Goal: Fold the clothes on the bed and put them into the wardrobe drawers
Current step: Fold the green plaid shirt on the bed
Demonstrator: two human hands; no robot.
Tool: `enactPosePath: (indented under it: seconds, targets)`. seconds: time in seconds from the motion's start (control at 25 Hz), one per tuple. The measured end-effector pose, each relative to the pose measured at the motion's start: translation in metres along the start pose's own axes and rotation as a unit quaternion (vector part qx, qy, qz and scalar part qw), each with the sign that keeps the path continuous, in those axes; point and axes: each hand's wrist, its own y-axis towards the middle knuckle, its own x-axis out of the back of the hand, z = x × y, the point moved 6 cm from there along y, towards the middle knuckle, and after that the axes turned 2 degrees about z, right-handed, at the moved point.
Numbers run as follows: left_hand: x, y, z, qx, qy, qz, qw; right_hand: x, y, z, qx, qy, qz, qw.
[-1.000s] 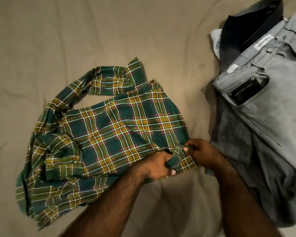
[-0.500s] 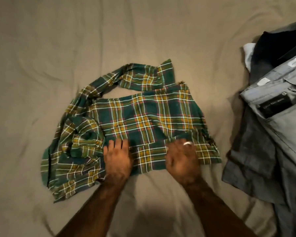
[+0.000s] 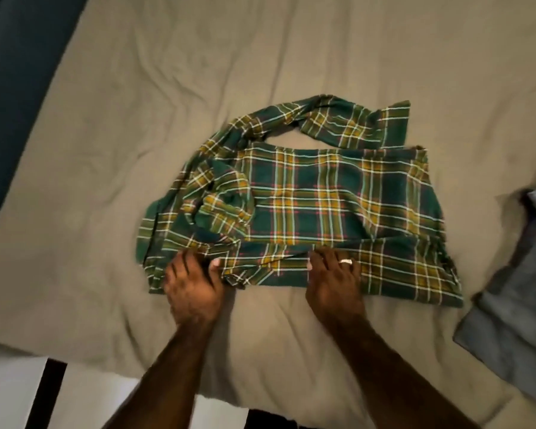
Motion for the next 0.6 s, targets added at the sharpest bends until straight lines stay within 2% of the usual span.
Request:
enactPosePath:
  seconds: [0.08, 0.16, 0.24, 0.28, 0.36, 0.4, 0.48, 0.52, 0.6]
  targets:
    - [0.008, 0.015, 0.046, 0.064, -0.041, -0.025, 0.997, 0.001, 0.014, 0.035, 0.021, 0.015, -0.028, 0.999]
    - [0.005, 0.038, 0.071, 0.116, -0.063, 0.004, 0.991, -0.005, 0.032, 0.063, 0.052, -0.003, 0.003, 0.999]
    - [-0.001, 0.055, 0.085, 0.177, -0.082, 0.066, 0.979, -0.005, 0.055, 0.065, -0.003, -0.053, 0.025, 0.998]
    - [-0.002, 0.065, 0.104, 0.207, -0.09, 0.081, 0.971, -0.006, 0.07, 0.076, -0.043, -0.05, 0.008, 0.998]
    - [0.005, 0.079, 0.12, 0.221, -0.101, 0.064, 0.968, 0.007, 0.086, 0.092, -0.086, 0.022, -0.075, 0.993]
    - [0.012, 0.081, 0.123, 0.218, -0.099, 0.043, 0.97, 0.012, 0.093, 0.107, -0.078, 0.083, -0.122, 0.986]
    - [0.022, 0.08, 0.117, 0.175, -0.064, -0.01, 0.982, 0.019, 0.118, 0.139, -0.071, 0.173, -0.144, 0.972]
    - [0.025, 0.08, 0.109, 0.127, -0.047, -0.034, 0.99, 0.015, 0.137, 0.15, -0.088, 0.198, -0.118, 0.969]
    - [0.022, 0.071, 0.083, -0.002, -0.105, -0.032, 0.994, 0.013, 0.166, 0.163, -0.124, 0.218, -0.062, 0.966]
